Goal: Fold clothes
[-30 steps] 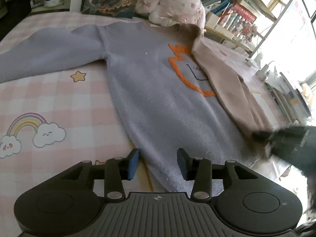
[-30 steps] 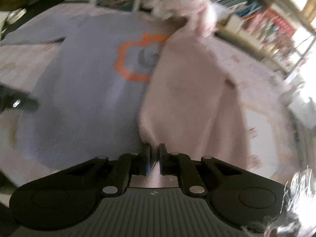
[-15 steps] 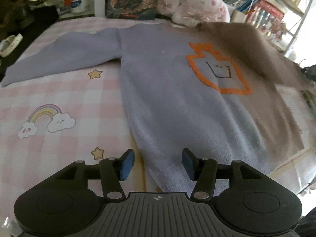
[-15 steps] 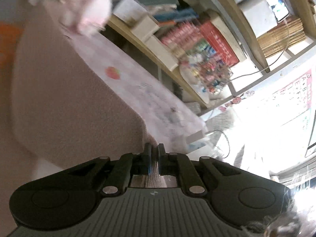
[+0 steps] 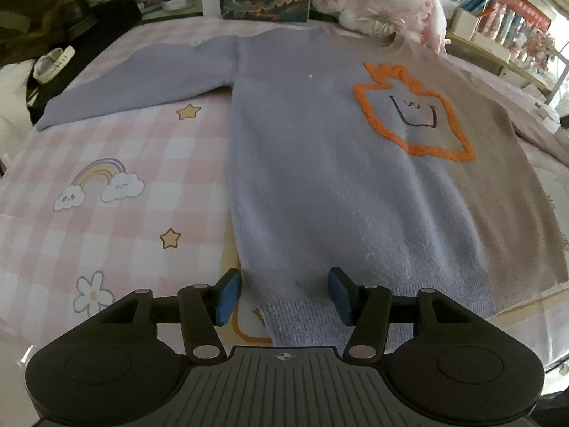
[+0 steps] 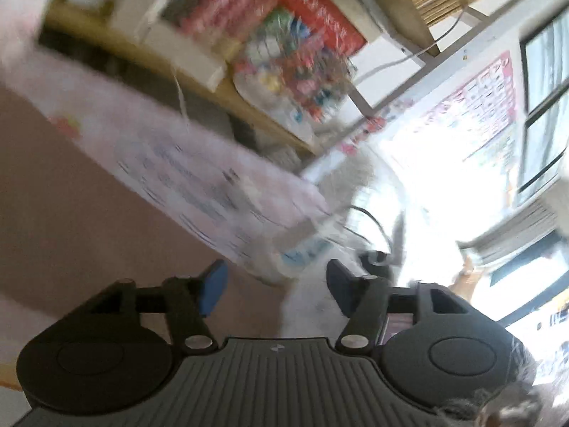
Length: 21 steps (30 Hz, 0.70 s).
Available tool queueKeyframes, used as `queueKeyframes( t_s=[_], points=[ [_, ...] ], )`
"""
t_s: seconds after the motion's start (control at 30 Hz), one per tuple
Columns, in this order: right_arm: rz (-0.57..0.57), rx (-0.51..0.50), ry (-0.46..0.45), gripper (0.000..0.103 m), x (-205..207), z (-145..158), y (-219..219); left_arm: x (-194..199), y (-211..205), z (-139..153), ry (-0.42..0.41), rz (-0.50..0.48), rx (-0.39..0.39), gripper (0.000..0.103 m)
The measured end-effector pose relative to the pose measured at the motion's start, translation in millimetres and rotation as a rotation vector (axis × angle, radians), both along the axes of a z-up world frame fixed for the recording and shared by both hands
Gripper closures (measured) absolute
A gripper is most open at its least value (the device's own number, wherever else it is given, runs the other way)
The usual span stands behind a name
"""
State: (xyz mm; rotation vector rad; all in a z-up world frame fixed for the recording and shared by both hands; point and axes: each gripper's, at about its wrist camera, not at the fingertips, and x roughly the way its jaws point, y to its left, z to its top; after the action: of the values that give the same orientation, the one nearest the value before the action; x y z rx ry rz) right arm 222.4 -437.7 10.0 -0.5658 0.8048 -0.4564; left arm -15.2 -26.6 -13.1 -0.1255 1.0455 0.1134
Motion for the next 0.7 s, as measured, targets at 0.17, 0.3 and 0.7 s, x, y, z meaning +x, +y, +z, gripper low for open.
queueKeyframes(
  t_s=[0.17,0.3,0.7],
  points=[
    [0.092,0.435,-0.067,0.046,-45,24,35,4,-1,0,0.003,0.023,0.011,0.046],
    [0.214,0.631,-0.023,0.047,-97,22,65,4,3,0,-0.007,0.033,0.011,0.046],
    [0.21,0.7,0.153,0.074,-217,-6,76,6,36,-6,-0.083,0.083,-0.118,0.097]
  ],
)
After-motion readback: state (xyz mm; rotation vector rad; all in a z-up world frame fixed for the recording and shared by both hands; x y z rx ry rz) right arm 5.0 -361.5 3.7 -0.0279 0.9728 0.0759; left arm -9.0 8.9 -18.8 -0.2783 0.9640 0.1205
